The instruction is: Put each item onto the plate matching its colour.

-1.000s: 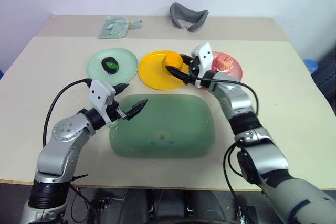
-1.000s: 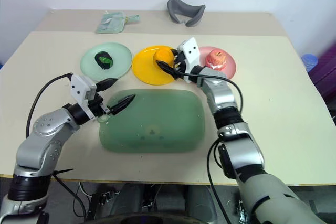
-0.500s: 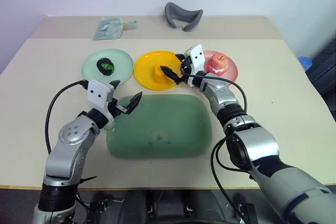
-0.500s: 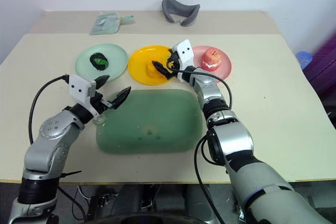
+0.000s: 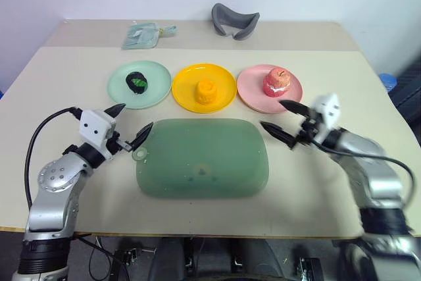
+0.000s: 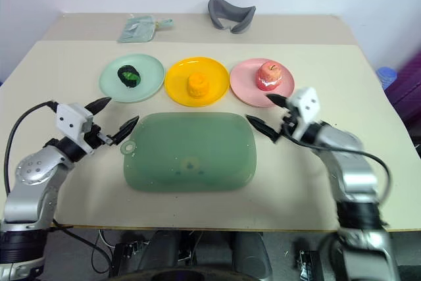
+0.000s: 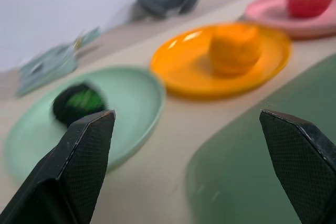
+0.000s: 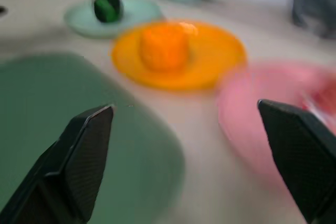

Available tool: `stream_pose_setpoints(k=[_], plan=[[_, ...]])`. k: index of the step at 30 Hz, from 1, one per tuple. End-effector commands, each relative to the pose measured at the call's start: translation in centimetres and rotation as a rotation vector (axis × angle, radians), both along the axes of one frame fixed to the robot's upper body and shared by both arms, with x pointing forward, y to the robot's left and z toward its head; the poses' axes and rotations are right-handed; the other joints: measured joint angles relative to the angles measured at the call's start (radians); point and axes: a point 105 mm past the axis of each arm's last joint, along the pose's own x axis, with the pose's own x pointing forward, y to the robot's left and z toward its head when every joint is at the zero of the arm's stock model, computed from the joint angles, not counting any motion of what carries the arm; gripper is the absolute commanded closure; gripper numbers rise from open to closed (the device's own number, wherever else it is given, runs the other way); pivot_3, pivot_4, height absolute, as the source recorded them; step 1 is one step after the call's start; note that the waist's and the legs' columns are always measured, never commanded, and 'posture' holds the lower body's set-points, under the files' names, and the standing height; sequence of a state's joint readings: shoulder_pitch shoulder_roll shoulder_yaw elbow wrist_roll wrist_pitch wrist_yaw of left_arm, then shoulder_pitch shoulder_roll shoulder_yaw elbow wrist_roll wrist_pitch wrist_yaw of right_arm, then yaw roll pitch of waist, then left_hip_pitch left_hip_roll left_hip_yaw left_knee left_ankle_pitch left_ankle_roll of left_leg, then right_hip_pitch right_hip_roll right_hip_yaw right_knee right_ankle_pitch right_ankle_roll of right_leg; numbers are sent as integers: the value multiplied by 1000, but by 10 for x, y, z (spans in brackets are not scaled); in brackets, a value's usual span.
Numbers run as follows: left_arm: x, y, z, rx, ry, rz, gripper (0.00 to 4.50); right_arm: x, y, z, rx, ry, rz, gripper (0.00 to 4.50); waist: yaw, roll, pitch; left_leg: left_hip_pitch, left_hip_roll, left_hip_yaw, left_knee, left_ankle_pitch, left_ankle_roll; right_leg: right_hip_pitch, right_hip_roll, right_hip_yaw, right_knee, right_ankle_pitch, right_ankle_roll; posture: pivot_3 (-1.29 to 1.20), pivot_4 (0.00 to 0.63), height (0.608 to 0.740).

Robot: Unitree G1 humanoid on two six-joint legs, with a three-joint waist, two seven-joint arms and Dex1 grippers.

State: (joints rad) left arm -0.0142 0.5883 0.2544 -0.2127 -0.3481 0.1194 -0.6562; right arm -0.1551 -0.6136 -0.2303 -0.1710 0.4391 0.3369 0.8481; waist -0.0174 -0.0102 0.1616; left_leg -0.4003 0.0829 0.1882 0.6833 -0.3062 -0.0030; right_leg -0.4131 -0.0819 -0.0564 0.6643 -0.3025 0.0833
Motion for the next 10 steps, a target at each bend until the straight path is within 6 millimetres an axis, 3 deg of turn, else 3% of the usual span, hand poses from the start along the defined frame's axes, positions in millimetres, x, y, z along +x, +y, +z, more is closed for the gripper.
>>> stream_pose_setpoints(k=[1, 4, 7, 10], plan=[[-19, 4, 5, 0, 22, -94, 0, -23, -34, 15, -45, -43, -99, 40, 1, 0, 0, 1, 0, 0, 0, 0, 0, 1, 0, 0, 0, 0, 0, 0, 150, 740], [-31, 7, 1, 15, 74, -165, 0, -45, -59, 8, -61, -8, -174, 40, 4, 0, 0, 3, 0, 0, 0, 0, 0, 3, 0, 0, -1, 0, 0, 0, 150, 740], [-39, 8, 1, 29, 96, -203, 0, -65, -68, 4, -73, 15, -191, 40, 7, 0, 0, 6, 0, 0, 0, -1, 0, 6, 0, 0, -1, 0, 0, 0, 150, 740], [-45, 3, 0, 23, 140, -253, 0, -70, -75, 6, -51, 7, -223, 40, 4, 0, 0, 8, 0, -1, -1, -1, 1, 8, 0, 1, -2, 0, 0, 0, 150, 740]])
